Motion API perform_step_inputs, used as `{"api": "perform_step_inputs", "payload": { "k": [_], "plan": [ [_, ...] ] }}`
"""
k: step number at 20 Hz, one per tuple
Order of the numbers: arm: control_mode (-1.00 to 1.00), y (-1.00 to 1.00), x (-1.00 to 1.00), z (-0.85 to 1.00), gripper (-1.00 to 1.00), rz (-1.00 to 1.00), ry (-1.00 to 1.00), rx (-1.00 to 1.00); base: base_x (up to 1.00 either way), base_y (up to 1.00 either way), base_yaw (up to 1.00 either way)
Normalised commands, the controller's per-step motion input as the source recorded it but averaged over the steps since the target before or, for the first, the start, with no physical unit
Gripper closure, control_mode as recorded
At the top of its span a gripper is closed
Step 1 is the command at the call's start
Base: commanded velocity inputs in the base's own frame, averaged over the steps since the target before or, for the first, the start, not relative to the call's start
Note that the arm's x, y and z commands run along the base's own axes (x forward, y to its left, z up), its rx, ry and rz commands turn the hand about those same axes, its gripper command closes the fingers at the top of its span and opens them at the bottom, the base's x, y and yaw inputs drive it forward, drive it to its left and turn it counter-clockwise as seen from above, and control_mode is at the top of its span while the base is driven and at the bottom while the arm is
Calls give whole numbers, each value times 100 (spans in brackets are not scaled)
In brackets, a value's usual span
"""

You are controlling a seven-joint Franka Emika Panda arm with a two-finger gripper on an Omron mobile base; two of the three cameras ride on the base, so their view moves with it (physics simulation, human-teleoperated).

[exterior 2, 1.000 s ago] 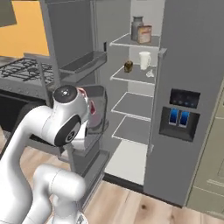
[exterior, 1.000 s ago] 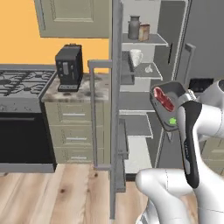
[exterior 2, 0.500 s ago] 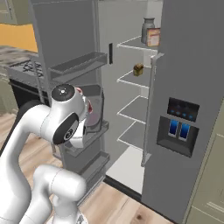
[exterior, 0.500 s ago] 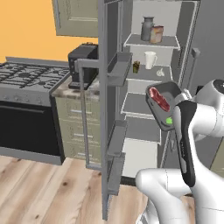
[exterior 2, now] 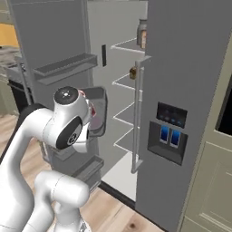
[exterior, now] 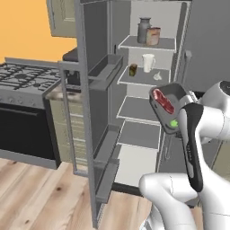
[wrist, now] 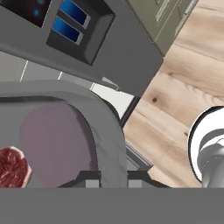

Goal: Place the tupperware on the second highest shelf of the fridge. Make space for the tupperware among the existing items by rearranging them on the shelves if needed. Close the fridge door when finished.

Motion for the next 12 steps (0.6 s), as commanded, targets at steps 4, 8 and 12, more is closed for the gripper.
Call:
{"api": "perform_step_inputs", "payload": {
  "k": [4, 8, 12],
  "plan": [
    [100, 0, 0, 0, 100, 0, 0, 0, 63, -10, 4],
    [100, 0, 0, 0, 100, 0, 0, 0, 67, 1, 0],
    [100, 0, 0, 0, 100, 0, 0, 0, 64, 12, -3]
  ]
}}
